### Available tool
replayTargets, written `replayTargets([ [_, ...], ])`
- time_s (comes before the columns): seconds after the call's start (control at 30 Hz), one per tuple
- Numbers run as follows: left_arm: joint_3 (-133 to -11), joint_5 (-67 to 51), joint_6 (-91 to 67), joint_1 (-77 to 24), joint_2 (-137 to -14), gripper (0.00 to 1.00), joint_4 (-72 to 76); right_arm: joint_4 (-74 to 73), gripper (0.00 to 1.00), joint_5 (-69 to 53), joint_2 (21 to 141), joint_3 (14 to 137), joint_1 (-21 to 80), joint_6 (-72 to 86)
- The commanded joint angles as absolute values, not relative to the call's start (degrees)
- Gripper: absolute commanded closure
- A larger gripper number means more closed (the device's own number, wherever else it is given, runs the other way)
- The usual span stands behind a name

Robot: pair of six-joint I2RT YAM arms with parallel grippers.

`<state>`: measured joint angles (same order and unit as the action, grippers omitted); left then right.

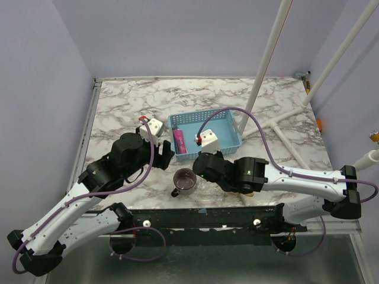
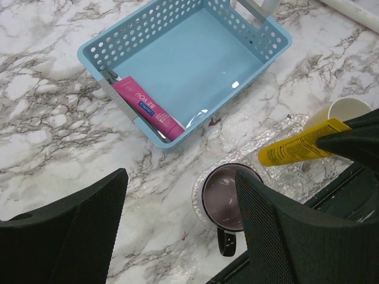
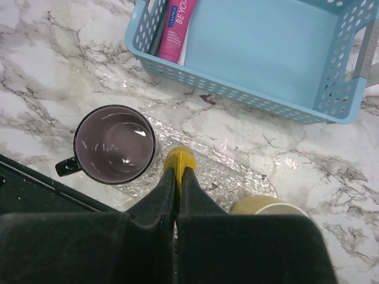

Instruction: Prepare toiletry sets of a toothbrush and toothpaste on the tray

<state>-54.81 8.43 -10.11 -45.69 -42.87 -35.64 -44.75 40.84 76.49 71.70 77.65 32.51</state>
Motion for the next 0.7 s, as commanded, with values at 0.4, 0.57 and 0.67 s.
replayTargets([
  [0.4,-54.9,9.3,-10.5,-45.0,-43.2,0.27,-35.2,-46.8,0.99,39.0,73.9,72.9,78.0,33.8],
  [0.57,-54.8,9.3,-10.5,-45.0,-43.2,0.27,-35.1,-46.7,0.99,38.3,73.5,72.3,78.0,34.4],
  [0.67,-54.9,9.3,-10.5,-45.1,-43.2,0.27,-35.2,-46.2,0.99,38.3,73.4,71.7,78.0,34.5],
])
